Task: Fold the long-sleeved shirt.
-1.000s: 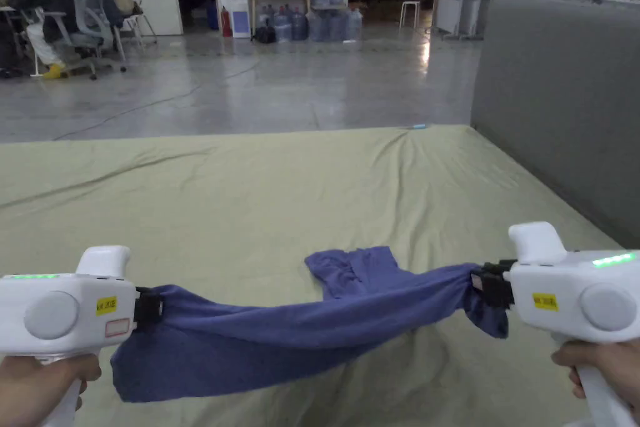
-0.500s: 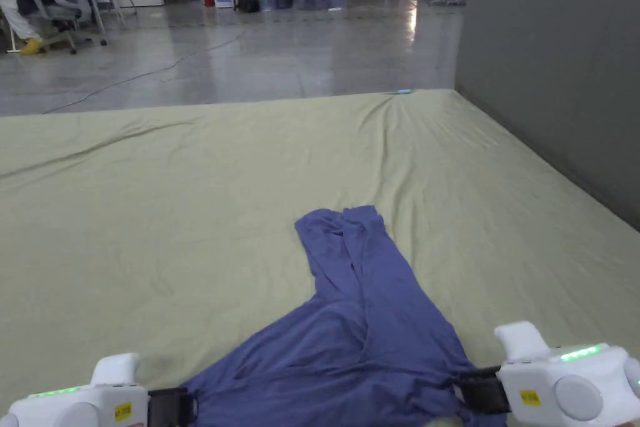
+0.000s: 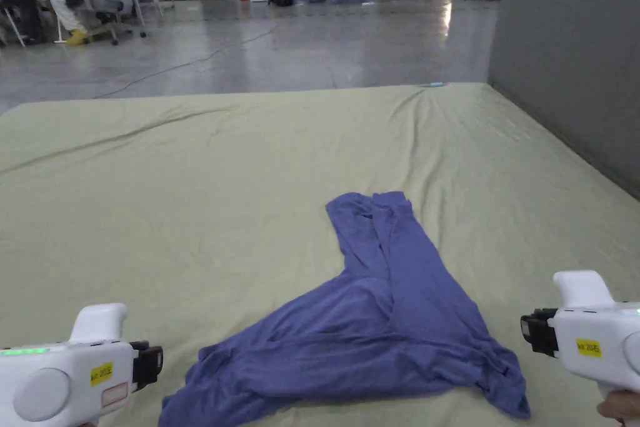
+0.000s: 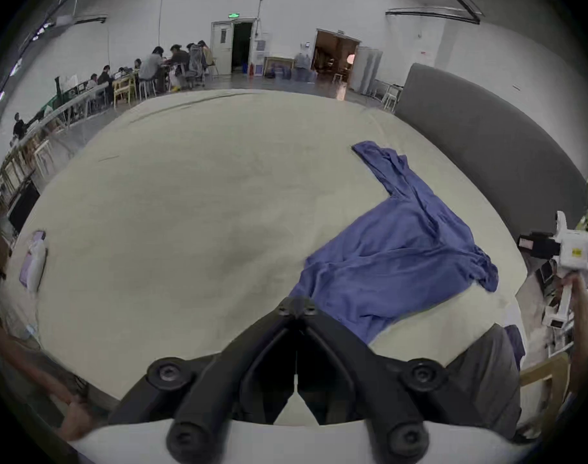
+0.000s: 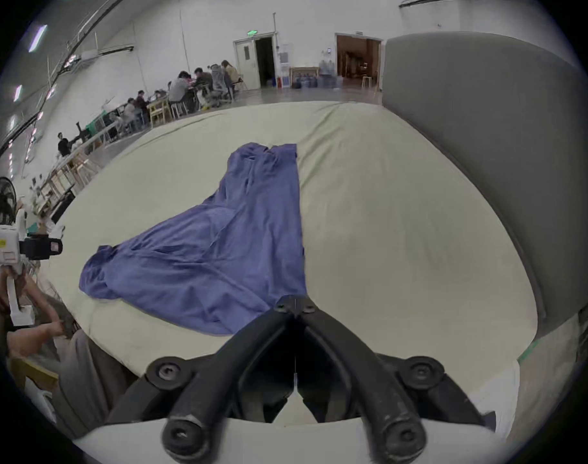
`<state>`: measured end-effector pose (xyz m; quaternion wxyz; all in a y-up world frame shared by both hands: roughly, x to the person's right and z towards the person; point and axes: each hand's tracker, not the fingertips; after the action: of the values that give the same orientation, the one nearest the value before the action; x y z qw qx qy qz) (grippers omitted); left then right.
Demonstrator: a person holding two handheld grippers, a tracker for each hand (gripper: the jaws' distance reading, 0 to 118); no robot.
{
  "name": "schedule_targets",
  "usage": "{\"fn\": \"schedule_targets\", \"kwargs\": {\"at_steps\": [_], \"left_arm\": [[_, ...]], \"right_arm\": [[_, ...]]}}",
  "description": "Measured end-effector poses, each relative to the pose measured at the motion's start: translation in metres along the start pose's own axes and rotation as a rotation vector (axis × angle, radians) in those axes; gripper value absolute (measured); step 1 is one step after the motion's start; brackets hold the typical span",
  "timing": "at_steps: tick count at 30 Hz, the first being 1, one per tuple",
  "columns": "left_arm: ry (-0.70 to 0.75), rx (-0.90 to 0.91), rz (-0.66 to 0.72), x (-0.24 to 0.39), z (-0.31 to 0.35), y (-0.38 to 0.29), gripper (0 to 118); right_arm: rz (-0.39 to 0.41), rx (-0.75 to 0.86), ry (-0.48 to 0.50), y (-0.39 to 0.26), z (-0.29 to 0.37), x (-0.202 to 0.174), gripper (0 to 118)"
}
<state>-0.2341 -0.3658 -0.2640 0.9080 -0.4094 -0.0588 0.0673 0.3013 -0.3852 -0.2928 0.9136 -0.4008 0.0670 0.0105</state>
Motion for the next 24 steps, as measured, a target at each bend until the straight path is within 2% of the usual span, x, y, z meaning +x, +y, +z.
{"fn": "schedule_targets", "kwargs": {"at_steps": [5, 6, 7, 8, 9, 10, 14, 15, 16, 17, 18, 19, 20, 21, 24], "left_arm": [[-0.012, 0.012, -0.002, 0.005, -0.011, 0.009, 0], [-0.012, 0.007, -0.010, 0.005, -0.020, 0.008, 12], [0.013, -0.037, -0.017, 0.006, -0.032, 0.005, 68], [0.029, -0.087, -0.023, 0.007, -0.042, 0.001, 110], [0.016, -0.084, -0.021, 0.009, -0.048, -0.010, 116], [0.069, -0.123, -0.030, 0.012, -0.059, -0.020, 114], [0.116, -0.272, -0.096, 0.021, -0.097, -0.051, 113], [0.125, -0.272, -0.106, 0.020, -0.104, -0.059, 108], [0.133, -0.261, -0.113, 0.021, -0.107, -0.061, 85], [0.130, -0.255, -0.128, 0.021, -0.107, -0.061, 70], [0.053, -0.235, -0.121, 0.020, -0.104, -0.058, 62], [0.089, -0.230, -0.141, 0.021, -0.099, -0.054, 33], [0.056, -0.211, -0.158, 0.021, -0.097, -0.051, 13], [0.012, -0.182, -0.145, 0.021, -0.094, -0.048, 13], [0.025, -0.184, -0.141, 0.020, -0.093, -0.037, 13]], "right_arm": [[-0.009, -0.021, 0.010, 0.001, -0.003, 0.002, 0], [-0.008, -0.028, 0.012, 0.000, -0.007, -0.001, 0], [-0.008, -0.031, 0.013, -0.001, -0.010, -0.003, 0], [-0.009, -0.034, 0.014, -0.001, -0.013, -0.005, 0], [-0.013, -0.036, 0.016, 0.000, -0.010, 0.002, 0], [-0.016, -0.037, 0.019, -0.001, -0.012, 0.001, 0], [-0.016, -0.053, 0.026, -0.001, -0.015, 0.004, 0], [-0.011, -0.058, 0.021, -0.001, -0.017, 0.003, 0], [-0.007, -0.061, 0.016, -0.001, -0.018, 0.002, 0], [-0.003, -0.063, 0.016, 0.000, -0.015, 0.004, 0], [-0.001, -0.064, 0.017, 0.000, -0.015, 0.004, 0], [0.000, -0.064, 0.019, 0.001, -0.016, 0.003, 0], [0.000, -0.064, 0.021, 0.002, -0.018, 0.003, 0], [-0.001, -0.065, 0.025, 0.004, -0.017, 0.004, 0], [0.014, -0.068, 0.022, 0.019, -0.026, 0.000, 0]]}}
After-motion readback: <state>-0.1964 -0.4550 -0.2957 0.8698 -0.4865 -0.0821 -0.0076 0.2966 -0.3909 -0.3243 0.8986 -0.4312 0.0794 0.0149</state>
